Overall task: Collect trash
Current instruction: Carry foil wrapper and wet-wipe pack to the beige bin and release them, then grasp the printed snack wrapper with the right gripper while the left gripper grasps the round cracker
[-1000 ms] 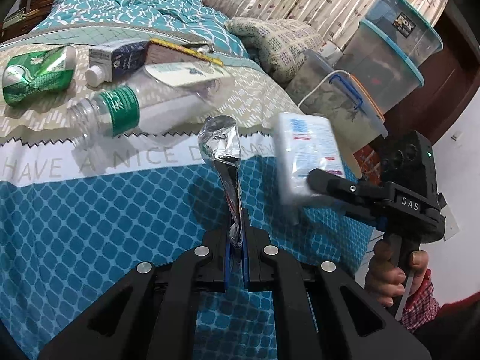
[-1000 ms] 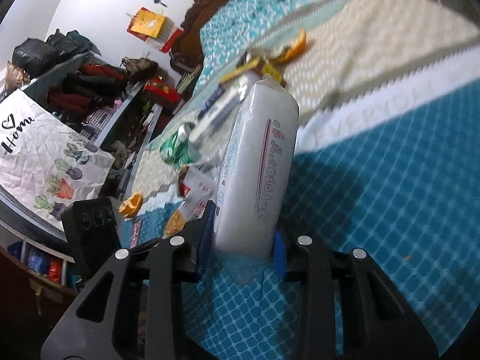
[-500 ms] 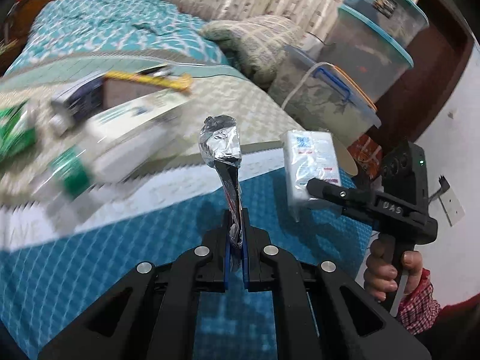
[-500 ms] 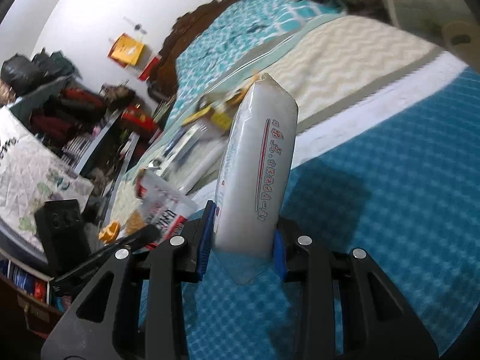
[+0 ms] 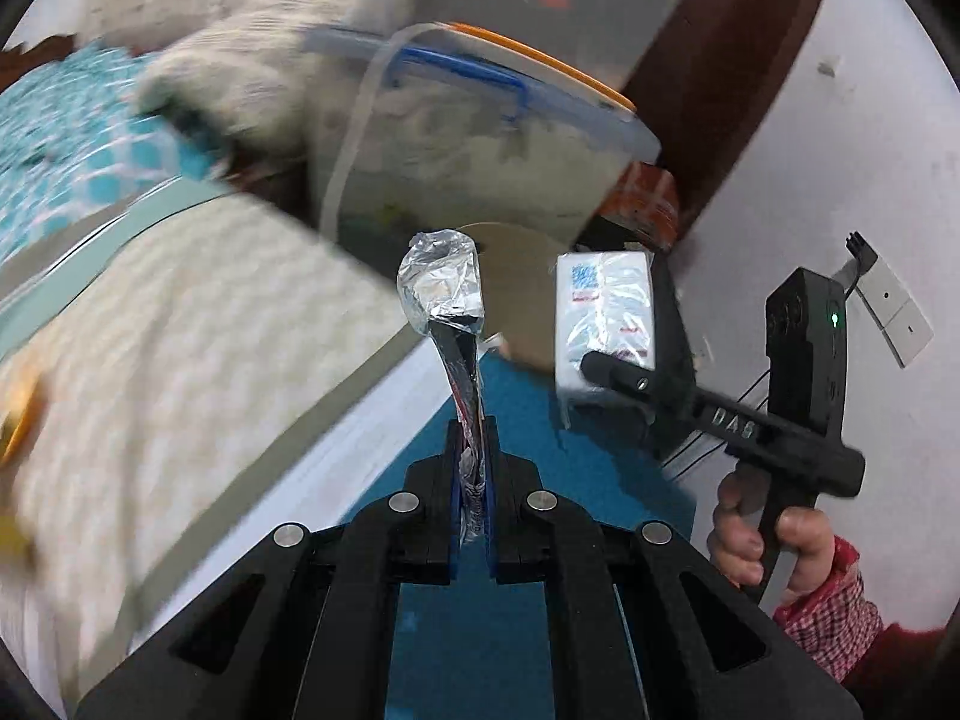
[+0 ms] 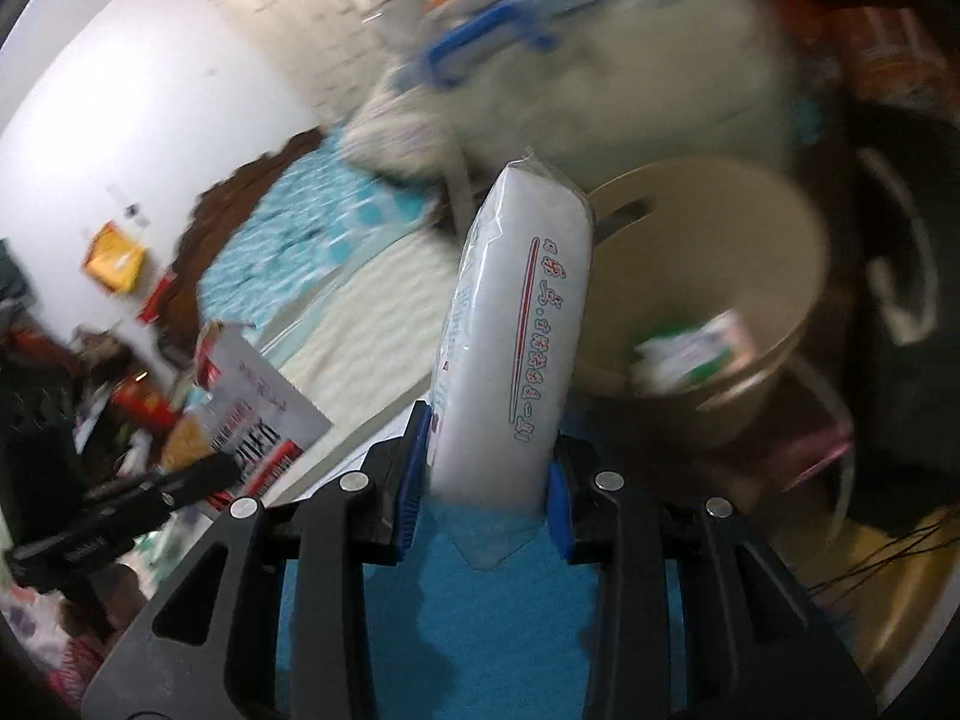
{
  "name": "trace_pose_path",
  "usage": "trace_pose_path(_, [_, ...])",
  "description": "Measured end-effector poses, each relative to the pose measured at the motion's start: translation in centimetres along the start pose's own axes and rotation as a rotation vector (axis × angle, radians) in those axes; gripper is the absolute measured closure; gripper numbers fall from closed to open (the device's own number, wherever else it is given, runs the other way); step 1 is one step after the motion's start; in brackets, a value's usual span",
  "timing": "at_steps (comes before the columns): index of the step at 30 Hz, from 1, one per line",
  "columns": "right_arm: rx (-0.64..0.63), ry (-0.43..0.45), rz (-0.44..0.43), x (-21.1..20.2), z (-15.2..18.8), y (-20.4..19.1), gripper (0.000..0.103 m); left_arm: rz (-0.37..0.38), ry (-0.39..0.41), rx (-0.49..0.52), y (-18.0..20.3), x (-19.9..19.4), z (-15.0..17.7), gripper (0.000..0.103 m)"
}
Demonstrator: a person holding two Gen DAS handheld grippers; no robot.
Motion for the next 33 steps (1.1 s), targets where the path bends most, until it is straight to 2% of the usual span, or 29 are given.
trace_pose_path(3, [0.003,0.01,0.068,0.6,-2.8,3.2,0.067,0.024,-0.037,0.021,2.0,4.5,-3.9,0.098])
trace_pose_path(6, [0.002,0.007,0.113,1.7,-4.5,5.3,0.064,0.018,-0.065,0.041,3.2,8.3,-6.4,0.098])
trace_pose_path(7, [0.002,0.005,0.119,1.9,-4.9,5.8,0.063,0.01,-0.07,0.04,3.4,9.5,-6.8,0.094])
trace_pose_path(8, [0.007,0.002,0.119,2.2,-5.1,6.1,0.05,0.004,-0.075,0.036,3.5,10.5,-7.2,0.088])
trace_pose_path(9, [0.018,-0.005,0.119,2.6,-5.4,6.7,0.032,-0.008,-0.086,0.027,3.5,11.6,-7.5,0.063])
trace_pose_path(10, [0.03,0.004,0.125,2.8,-5.6,7.3,0.029,-0.025,-0.089,0.02,3.4,12.4,-7.7,0.048])
trace_pose_path(14, [0.082,0.058,0.131,2.7,-6.4,8.1,0.031,-0.056,-0.085,0.035,3.3,12.7,-7.8,0.05])
trace_pose_path(18, [0.068,0.124,0.086,1.0,-6.6,6.1,0.034,-0.079,0.001,0.046,2.0,8.2,-6.3,0.049])
trace_pose_path(21, [0.016,0.086,0.02,1.5,-6.3,2.7,0.036,-0.107,0.039,0.044,0.9,4.8,-4.0,0.049])
trace_pose_path(25, [-0.07,-0.007,-0.079,3.8,-4.8,-3.1,0.038,-0.164,0.067,0.013,-1.9,0.3,0.5,0.049])
trace_pose_path(33, [-0.166,-0.323,-0.324,11.6,1.7,-15.8,0.043,-0.311,0.089,-0.126,-9.6,-9.4,11.2,0.049])
Point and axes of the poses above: each gripper's, at about its wrist camera, not at the fingertips, and x roughly the way its jaws point, y to its right, z to its underside, the point moved 3 cm from there along x, roughly the way its jaws point
